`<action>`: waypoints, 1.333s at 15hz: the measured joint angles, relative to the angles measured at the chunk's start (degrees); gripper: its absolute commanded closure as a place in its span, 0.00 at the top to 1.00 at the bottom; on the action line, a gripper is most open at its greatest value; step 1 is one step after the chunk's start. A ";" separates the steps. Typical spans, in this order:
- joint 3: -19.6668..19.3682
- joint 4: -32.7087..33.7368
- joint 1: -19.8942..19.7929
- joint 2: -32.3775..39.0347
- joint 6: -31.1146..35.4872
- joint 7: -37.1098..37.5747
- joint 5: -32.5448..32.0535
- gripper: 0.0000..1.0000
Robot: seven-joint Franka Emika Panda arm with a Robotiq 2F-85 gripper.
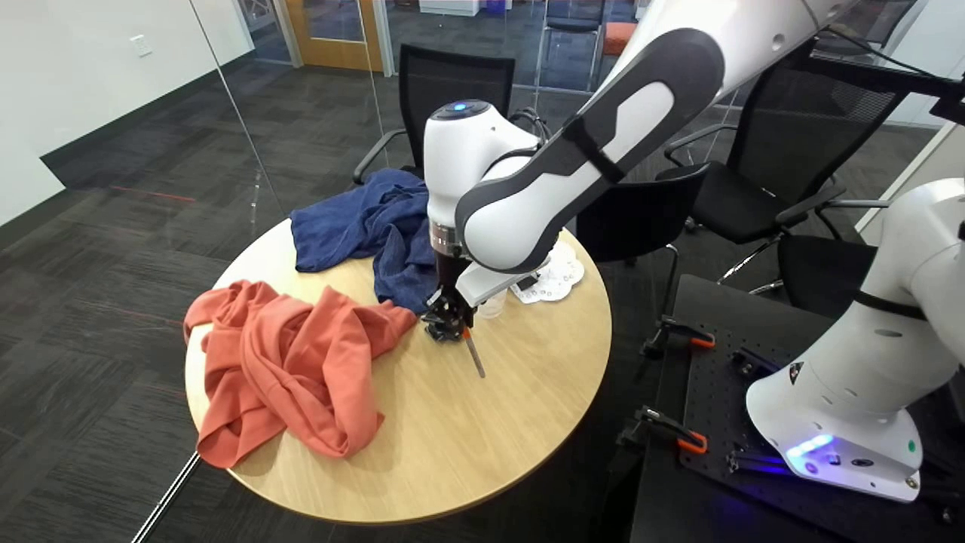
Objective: Take the orange pen out of the clear cup
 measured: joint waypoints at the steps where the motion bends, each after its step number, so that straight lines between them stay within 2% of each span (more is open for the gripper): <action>1: 0.34 1.44 0.01 1.61 -0.57 -0.56 0.72 0.04; 9: 2.75 10.05 0.05 11.35 -3.28 -3.97 4.22 0.04; 18: 3.40 14.64 0.08 18.74 -3.29 -8.14 4.78 0.04; 19: 3.40 15.01 0.09 19.35 -3.29 -8.14 4.78 0.42; 20: 3.40 15.32 0.10 19.87 -3.29 -8.14 4.78 0.44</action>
